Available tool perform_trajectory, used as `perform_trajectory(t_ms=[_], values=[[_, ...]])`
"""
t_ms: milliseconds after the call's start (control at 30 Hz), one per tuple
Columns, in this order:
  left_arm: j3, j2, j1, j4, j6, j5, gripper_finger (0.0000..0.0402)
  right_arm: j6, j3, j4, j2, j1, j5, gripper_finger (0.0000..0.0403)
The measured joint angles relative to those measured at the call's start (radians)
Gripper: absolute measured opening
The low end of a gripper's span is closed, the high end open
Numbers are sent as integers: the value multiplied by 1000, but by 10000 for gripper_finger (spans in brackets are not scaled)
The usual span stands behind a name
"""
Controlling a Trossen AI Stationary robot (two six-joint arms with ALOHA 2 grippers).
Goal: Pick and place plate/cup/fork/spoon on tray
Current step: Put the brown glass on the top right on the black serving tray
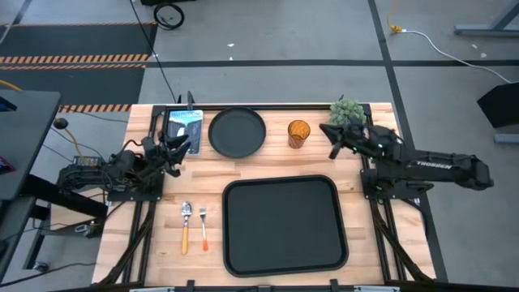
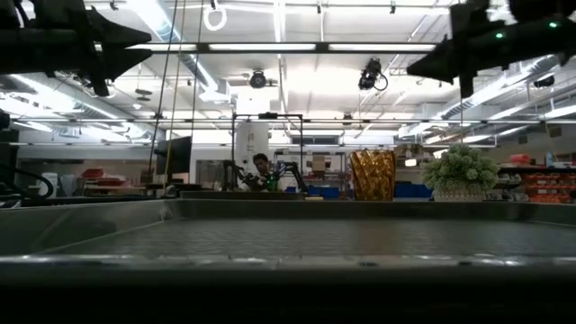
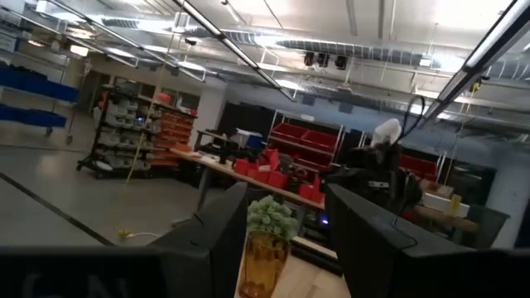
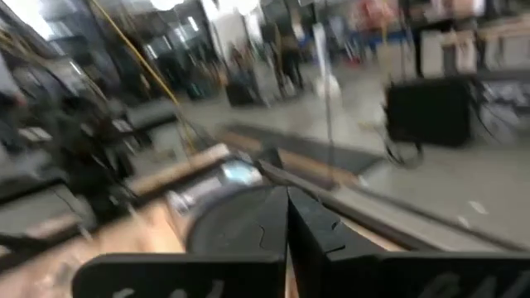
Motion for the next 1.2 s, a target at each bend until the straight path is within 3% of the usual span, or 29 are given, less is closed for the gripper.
perform_trajectory(t_ms=[233, 600, 767, 1200], values=[[0, 0, 1, 27, 20, 0, 172, -19, 185, -265, 218, -61, -11, 15], [0, 0, 1, 26, -5, 0, 172, 4, 394, -496, 485, -184, -115, 70], [0, 0, 1, 26, -5, 0, 172, -27, 461, -543, 585, -236, -185, 74], [0, 0, 1, 19, -5, 0, 172, -168, 741, -832, 873, -314, -197, 88]])
